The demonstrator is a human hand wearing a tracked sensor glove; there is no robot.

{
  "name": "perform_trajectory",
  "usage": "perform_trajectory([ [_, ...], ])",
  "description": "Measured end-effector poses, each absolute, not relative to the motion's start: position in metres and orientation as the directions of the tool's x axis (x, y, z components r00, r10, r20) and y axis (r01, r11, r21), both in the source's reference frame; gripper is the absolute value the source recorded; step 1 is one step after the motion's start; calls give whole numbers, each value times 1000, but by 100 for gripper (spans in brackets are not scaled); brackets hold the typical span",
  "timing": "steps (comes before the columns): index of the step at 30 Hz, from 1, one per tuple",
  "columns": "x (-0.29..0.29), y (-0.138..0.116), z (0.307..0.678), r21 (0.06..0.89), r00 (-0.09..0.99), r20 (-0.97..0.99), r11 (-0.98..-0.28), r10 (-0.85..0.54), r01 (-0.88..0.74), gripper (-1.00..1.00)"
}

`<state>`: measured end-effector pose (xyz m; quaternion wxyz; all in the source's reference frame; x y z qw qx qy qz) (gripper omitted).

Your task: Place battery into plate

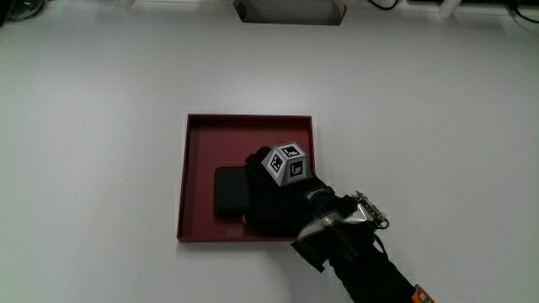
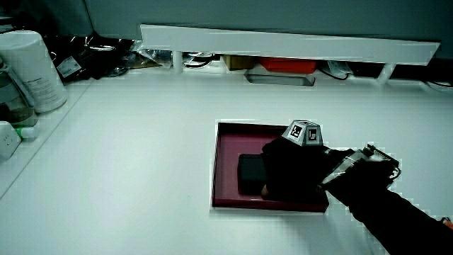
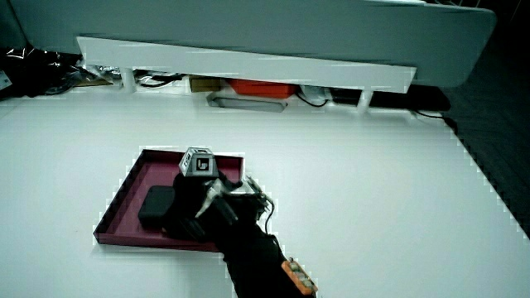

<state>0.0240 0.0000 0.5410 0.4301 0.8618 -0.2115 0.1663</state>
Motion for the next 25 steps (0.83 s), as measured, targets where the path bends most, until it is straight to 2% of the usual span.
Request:
perform_trajectory([
  [4, 34, -1, 529, 626, 811, 548, -544, -203, -559, -86],
  [5, 38, -2, 522, 604, 807, 552, -566, -210, -560, -90],
  [7, 45, -4, 524, 586, 754, 628, -518, -195, -623, -100],
  [8, 49, -5, 527, 566, 730, 653, -510, -202, -648, -100],
  [10, 62, -4, 492, 591, 779, 588, -543, -217, -597, -100],
  [15, 95, -7, 467, 585, 778, 596, -555, -200, -591, -100],
  [16, 101, -8, 467, 531, 711, 673, -537, -203, -656, -100],
  [17, 110, -9, 466, 528, 705, 684, -539, -188, -656, -100],
  [18, 118, -10, 462, 472, 668, 712, -556, -218, -684, -100],
  [20, 134, -11, 450, 449, 640, 749, -578, -173, -681, -100],
  [22, 149, -12, 440, 385, 605, 768, -603, -210, -699, -100],
  [23, 155, -13, 432, 397, 621, 757, -611, -203, -684, -100],
  [24, 161, -13, 426, 443, 644, 751, -611, -147, -656, -100],
  [25, 167, -13, 422, 433, 655, 736, -623, -173, -651, -100],
])
